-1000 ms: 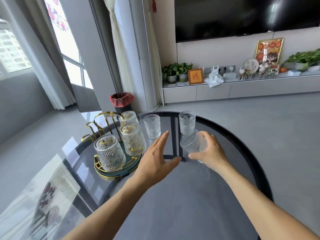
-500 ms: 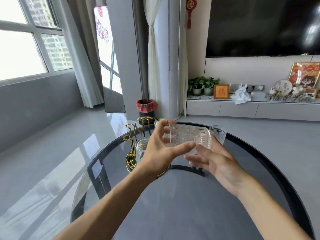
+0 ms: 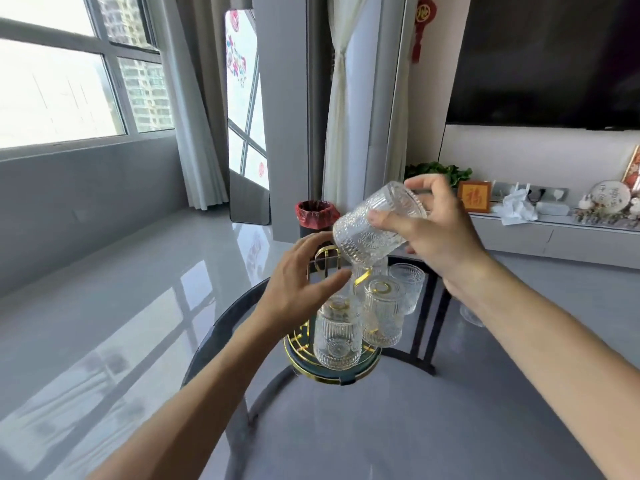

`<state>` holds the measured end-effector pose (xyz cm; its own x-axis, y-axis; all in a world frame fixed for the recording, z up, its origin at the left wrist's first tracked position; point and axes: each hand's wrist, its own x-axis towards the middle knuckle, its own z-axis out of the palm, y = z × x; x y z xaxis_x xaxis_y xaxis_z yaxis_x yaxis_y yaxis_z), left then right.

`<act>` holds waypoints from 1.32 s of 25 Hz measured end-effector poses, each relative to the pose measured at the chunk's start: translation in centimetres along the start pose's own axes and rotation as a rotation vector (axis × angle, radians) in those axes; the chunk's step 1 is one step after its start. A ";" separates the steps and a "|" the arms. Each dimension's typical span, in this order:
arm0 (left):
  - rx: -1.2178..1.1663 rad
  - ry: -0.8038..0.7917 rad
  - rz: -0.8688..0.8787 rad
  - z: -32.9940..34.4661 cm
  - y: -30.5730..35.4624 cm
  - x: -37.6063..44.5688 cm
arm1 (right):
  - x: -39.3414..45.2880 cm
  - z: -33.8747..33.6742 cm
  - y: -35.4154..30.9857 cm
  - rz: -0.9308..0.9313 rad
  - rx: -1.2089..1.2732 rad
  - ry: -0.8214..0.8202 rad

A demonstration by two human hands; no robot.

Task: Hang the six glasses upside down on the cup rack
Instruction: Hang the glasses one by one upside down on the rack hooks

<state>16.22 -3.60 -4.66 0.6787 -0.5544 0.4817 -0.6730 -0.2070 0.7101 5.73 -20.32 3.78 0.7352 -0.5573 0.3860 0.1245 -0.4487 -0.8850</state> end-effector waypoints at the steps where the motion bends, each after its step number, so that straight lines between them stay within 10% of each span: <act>1: 0.044 -0.010 -0.046 -0.2 -1.6 0.0 | 1.5 0.6 -0.3 0.000 -0.057 -0.006; 25: 0.090 -0.040 0.025 1.3 -7.6 0.5 | 13.0 12.4 6.8 0.186 -0.879 -0.520; 33: 0.096 -0.049 -0.003 1.5 -7.3 0.3 | 12.7 10.8 7.8 0.184 -0.698 -0.496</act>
<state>20.88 -3.53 -10.44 0.6671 -0.5921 0.4521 -0.6976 -0.2836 0.6580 23.22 -23.39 -1.07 0.9289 -0.3671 -0.0485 -0.3411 -0.7973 -0.4980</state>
